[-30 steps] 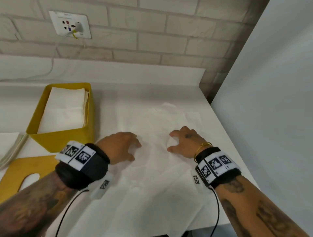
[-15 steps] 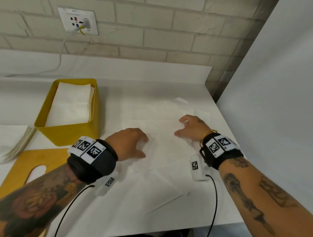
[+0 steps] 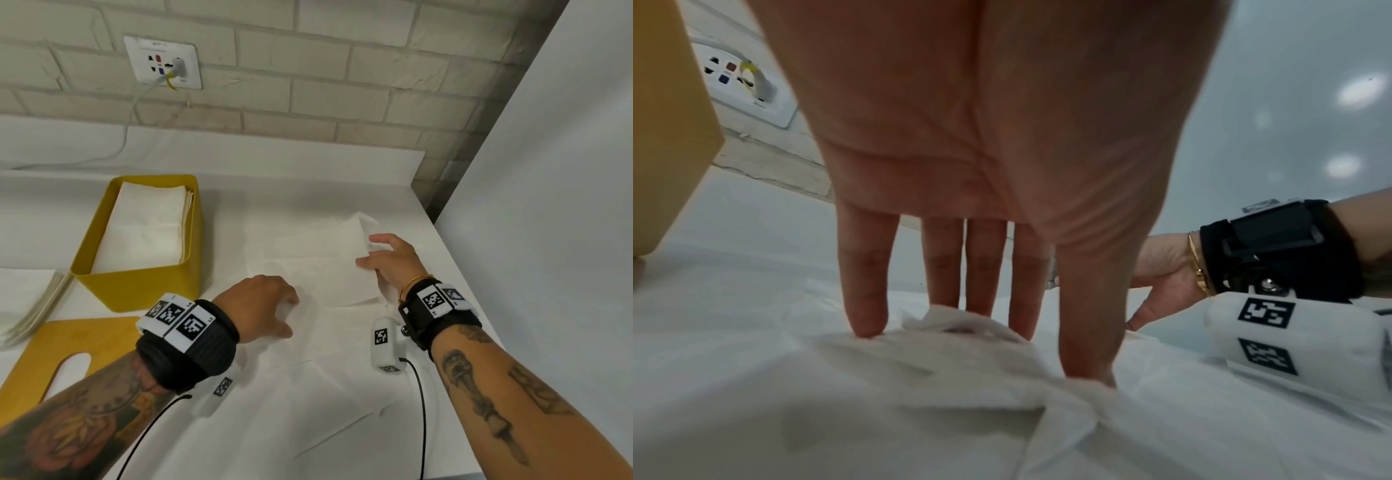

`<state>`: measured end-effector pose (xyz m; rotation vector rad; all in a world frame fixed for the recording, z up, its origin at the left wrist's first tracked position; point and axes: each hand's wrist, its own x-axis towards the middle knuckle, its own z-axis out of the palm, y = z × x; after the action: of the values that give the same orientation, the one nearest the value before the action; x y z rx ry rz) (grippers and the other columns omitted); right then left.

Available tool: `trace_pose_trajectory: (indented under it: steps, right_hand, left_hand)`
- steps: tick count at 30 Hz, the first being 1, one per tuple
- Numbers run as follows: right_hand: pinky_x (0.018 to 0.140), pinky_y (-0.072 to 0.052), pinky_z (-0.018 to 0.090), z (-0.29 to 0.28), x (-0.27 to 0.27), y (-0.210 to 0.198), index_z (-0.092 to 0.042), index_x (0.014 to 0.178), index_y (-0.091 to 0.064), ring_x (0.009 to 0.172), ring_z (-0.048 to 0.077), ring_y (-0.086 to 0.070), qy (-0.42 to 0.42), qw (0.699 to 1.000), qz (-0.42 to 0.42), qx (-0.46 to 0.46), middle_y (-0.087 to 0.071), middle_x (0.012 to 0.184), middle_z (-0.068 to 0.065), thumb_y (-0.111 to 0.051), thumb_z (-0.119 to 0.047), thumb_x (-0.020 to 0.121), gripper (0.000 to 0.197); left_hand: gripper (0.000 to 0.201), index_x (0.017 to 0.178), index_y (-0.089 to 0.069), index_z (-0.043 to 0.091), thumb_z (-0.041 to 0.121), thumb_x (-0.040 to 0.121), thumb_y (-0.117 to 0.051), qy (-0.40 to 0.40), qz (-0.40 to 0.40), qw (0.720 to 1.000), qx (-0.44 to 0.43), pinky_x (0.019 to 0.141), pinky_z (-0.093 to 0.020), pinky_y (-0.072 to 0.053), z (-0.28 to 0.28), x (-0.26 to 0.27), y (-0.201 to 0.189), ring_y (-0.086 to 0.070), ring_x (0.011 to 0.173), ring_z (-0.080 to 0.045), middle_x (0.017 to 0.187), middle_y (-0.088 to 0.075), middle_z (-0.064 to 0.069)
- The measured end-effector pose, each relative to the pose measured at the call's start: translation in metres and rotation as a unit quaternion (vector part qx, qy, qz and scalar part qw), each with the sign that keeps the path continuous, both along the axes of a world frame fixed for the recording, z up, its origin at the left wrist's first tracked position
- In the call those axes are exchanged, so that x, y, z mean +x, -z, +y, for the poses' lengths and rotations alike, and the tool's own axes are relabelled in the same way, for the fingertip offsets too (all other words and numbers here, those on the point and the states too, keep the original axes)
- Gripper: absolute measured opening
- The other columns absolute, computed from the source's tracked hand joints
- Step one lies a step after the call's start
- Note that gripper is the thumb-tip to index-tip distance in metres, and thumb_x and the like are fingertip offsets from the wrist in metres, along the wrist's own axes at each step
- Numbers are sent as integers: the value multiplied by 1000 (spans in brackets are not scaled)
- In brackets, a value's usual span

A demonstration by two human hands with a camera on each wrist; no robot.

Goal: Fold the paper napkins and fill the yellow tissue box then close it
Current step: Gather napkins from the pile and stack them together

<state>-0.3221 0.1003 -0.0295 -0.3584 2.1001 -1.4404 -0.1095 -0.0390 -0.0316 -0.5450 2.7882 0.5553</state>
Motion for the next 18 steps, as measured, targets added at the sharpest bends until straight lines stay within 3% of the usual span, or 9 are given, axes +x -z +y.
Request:
trace_pose_trajectory:
  steps: [3, 4, 7, 9, 10, 12, 16, 18]
  right_hand:
    - [57, -52, 14, 2, 4, -2, -16, 125, -62, 83, 17, -65, -4, 999, -19, -44, -65, 112, 9, -70, 6, 88, 44]
    - [56, -52, 14, 4, 5, -4, -13, 124, -63, 82, 19, -67, -4, 998, -22, -67, -67, 108, 9, -68, 7, 88, 41]
    - [79, -57, 30, 7, 2, -7, -19, 119, -67, 98, 28, -72, -22, 992, -35, -117, -75, 102, 6, -70, 3, 89, 37]
    - [95, -55, 39, 10, 1, -8, -23, 118, -69, 107, 30, -70, -26, 986, -54, -153, -73, 113, 10, -72, 0, 88, 38]
    - [102, -53, 42, 13, 1, -8, -24, 119, -69, 111, 31, -68, -25, 983, -63, -171, -70, 120, 13, -72, 0, 87, 40]
    - [100, -53, 39, 20, 1, -7, -19, 126, -65, 104, 27, -70, -23, 977, -80, -197, -70, 120, 14, -67, 5, 90, 43]
    - [85, -56, 34, 34, 1, 4, -15, 130, -60, 86, 18, -72, -18, 971, -101, -215, -73, 106, 10, -61, 10, 92, 45]
    - [82, -56, 32, 38, 0, 8, -16, 131, -60, 86, 17, -72, -12, 970, -103, -218, -73, 105, 8, -60, 10, 92, 48]
  left_hand:
    - [56, 137, -56, 33, 45, 86, -75, -8, 8, 1000, 5, 107, -35, -43, -2, 1, 1, -50, 128, -15, 144, -50, 12]
    - [56, 136, -56, 34, 45, 86, -76, -13, 12, 1000, 10, 106, -35, -44, -2, 2, 2, -51, 127, -15, 143, -51, 12]
    - [58, 138, -54, 35, 47, 86, -76, -22, 39, 998, 33, 106, -34, -44, -6, 3, 1, -51, 126, -13, 141, -53, 12]
    - [62, 139, -54, 34, 51, 84, -76, -44, 115, 990, 67, 106, -29, -42, -7, 5, 0, -51, 127, -11, 141, -53, 13]
    - [64, 139, -54, 33, 53, 82, -76, -69, 172, 979, 84, 105, -26, -41, -8, 5, 0, -51, 125, -10, 140, -52, 12]
    - [69, 140, -52, 31, 55, 80, -75, -149, 261, 946, 123, 101, -24, -40, -12, 3, -2, -50, 121, -8, 137, -49, 11]
    - [85, 147, -41, 35, 48, 74, -83, -282, 242, 883, 287, 103, -39, -49, -26, -7, -3, -52, 127, -23, 145, -43, -3]
    - [87, 148, -40, 33, 30, 76, -88, -331, 251, 823, 388, 100, -42, -54, -31, -13, -3, -59, 120, -28, 143, -43, -10]
